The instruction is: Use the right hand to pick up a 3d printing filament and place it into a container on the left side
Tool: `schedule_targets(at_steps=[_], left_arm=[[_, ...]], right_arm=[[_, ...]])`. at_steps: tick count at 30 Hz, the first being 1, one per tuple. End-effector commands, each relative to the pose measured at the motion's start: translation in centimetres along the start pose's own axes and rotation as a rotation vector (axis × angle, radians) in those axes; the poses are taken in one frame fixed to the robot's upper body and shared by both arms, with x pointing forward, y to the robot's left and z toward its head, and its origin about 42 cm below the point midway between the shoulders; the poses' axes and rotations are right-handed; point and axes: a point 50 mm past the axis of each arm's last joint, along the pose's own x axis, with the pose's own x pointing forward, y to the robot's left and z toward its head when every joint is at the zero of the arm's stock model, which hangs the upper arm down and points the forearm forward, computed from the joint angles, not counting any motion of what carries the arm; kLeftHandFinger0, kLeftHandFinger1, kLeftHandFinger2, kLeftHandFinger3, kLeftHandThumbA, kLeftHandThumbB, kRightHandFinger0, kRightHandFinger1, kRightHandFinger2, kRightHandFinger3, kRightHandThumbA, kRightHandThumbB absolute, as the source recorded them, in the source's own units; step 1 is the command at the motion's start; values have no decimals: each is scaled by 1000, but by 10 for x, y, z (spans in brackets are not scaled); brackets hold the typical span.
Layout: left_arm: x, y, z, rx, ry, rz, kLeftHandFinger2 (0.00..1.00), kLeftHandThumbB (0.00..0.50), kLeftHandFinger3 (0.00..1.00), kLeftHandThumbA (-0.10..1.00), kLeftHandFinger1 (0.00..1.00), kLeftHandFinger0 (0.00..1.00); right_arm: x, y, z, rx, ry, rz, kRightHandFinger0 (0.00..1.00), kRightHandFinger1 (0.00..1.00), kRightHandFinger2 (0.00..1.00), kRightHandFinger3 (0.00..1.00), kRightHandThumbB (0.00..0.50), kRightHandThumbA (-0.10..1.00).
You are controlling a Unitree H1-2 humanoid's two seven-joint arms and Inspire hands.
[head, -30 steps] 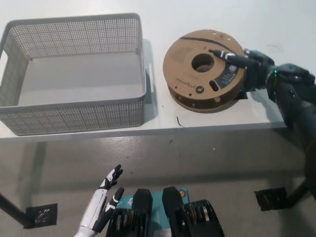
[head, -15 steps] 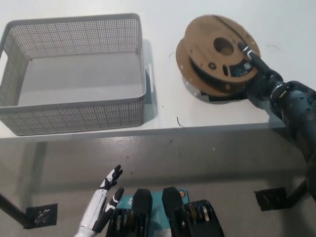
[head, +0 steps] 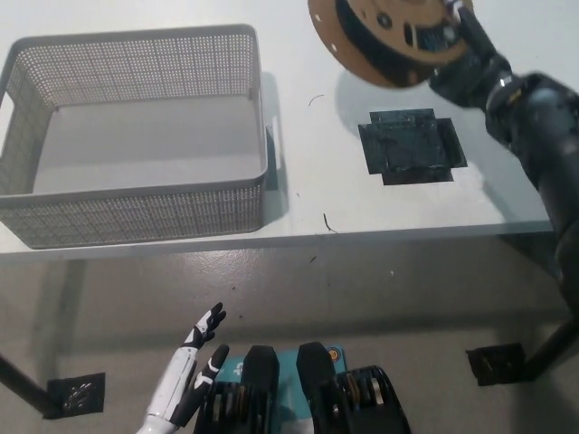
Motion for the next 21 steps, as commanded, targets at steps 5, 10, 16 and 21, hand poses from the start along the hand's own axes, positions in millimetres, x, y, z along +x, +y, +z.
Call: schedule_targets(at_steps=[5,10,16,21], left_arm=[[4,5,7,29,-69,-17,1000,91,1000,1000,1000,1000],[4,5,8,24,-62,-20,1000,98,1000,1000,1000,1000],[5,4,8,36,-63,-23,1000,91,1000,1000,1000,1000],[5,4,9,35,-69,-22,1000,86,1000,1000,1000,1000]], right_arm=[[-18,184,62,-125,-132,348,0,73,591,999,60,-100],[-14,204,37,-217,-106,357,0,139,663,1000,71,-100],[-10,234,-13,-277,-78,346,0,209,812,1000,61,-100],[-10,250,-41,-408,-60,305,0,249,785,1000,63,-100]])
